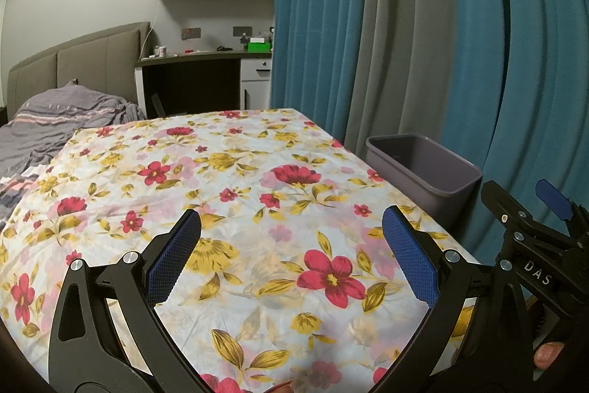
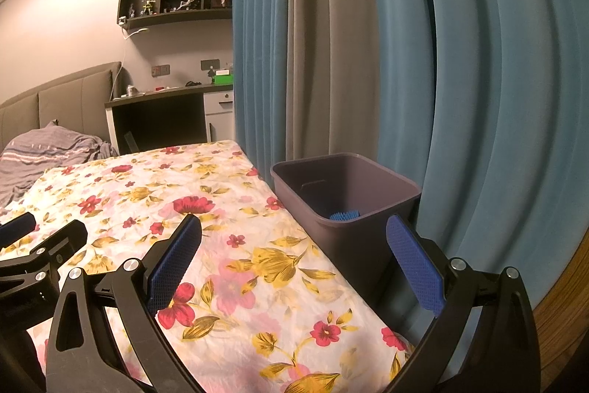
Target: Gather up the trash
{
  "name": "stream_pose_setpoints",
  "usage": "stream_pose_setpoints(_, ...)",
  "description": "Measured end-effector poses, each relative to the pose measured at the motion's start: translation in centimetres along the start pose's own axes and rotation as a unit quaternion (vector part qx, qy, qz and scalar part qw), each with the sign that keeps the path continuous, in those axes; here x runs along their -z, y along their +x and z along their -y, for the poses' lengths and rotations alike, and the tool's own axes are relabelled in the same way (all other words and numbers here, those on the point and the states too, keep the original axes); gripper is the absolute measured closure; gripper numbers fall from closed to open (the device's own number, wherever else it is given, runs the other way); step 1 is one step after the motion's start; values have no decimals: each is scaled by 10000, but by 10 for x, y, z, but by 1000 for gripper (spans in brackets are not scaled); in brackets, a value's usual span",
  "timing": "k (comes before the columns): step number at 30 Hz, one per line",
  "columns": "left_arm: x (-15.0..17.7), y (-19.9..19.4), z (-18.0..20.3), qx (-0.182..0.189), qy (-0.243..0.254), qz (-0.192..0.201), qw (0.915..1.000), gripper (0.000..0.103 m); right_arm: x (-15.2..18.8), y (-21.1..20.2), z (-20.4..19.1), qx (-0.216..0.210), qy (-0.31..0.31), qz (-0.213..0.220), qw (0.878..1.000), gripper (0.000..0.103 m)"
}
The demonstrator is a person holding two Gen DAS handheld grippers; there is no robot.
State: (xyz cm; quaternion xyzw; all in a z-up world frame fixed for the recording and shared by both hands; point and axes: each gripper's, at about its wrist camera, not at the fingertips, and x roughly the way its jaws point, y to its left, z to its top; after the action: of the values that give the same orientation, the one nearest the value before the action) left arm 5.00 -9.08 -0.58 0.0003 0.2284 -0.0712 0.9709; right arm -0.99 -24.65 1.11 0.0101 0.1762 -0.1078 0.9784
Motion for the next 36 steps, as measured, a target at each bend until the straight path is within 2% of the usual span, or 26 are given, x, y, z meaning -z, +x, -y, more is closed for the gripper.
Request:
stream_pose_setpoints(19,0,0,2,2,3,11,10000,6,0,0,1,-4,8,-3,10000,6)
stream_pose_setpoints(28,-1,-4,6,10,127,233,9996,6,1,0,0,-3,12,-16,10000,6)
stream_pose_setpoints(29,-1,-4,7,14,159,268,9995,7,1,0,0,-2,14,-17,10000,6)
stream_pose_setpoints(31,-1,-4,9,22,237,314,9992,23,1,0,0,0,17,-16,10000,6)
stream_pose_setpoints(33,1,-8,4,15,255,336,9991,30,1,0,1,-1,21,-22,10000,6)
stream_pose_setpoints(36,1,-7,3,86,224,283,9993,32,1,0,-1,2,48,-51,10000,6)
